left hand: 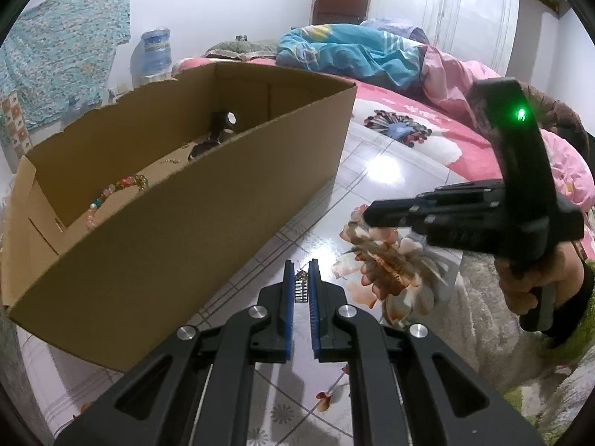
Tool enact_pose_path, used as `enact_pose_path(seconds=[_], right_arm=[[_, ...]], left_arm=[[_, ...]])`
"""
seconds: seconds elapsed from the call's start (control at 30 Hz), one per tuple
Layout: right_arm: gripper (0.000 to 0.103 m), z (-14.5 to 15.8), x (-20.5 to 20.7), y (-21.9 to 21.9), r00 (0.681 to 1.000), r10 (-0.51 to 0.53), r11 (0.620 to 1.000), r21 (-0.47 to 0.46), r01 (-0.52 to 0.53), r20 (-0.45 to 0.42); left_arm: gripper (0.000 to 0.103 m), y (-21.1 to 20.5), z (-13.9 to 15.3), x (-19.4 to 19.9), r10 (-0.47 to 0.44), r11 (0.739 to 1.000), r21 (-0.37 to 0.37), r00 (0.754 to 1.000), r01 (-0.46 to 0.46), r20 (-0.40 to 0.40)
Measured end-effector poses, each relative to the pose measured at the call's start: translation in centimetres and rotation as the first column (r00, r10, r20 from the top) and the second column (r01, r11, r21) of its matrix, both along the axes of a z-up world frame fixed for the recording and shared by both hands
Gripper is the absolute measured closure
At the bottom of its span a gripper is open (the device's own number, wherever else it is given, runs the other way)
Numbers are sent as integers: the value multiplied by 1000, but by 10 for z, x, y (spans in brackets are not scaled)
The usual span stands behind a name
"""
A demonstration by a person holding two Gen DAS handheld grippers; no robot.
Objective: Organize jewelry
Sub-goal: 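Lift the orange bead bracelet with the right gripper and carry it to the box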
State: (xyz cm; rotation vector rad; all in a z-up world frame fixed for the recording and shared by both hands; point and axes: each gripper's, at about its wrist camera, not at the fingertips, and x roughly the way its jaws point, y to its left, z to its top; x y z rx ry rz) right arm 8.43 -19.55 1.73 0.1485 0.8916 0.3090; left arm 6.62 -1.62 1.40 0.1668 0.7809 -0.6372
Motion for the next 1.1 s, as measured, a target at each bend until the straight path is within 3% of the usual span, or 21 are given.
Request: enact_pose_path(seconds=[0.27, 0.43, 0.57, 0.7, 0.87, 1.0, 1.1], right_arm=[[96, 36, -12, -44, 995, -87, 976, 202, 75, 50], [96, 75, -13, -51, 990, -75, 972, 230, 46, 118], [96, 112, 1, -48, 982, -24, 976, 217, -18, 189], [96, 138, 32, -32, 973, 73, 973, 197, -118, 221], [96, 135, 83, -5, 969, 199, 967, 129, -218, 147], [96, 110, 127, 9, 962, 272, 958, 94, -272, 15], [96, 92, 147, 12, 954, 293, 955, 73, -288, -62]], left_arm=[[97, 7, 47, -7, 11, 998, -70, 998, -7, 64], [96, 23, 89, -3, 48, 993, -114, 991, -33, 124], [96, 42, 110, 17, 88, 988, -133, 989, -72, 118], [96, 46, 116, 58, 77, 987, -145, 997, -74, 13], [96, 24, 93, 118, 7, 991, -133, 984, -31, -179], [97, 2, 55, 166, -17, 995, -97, 919, -23, -393], [96, -10, 36, 184, 3, 999, -44, 890, -26, -457]])
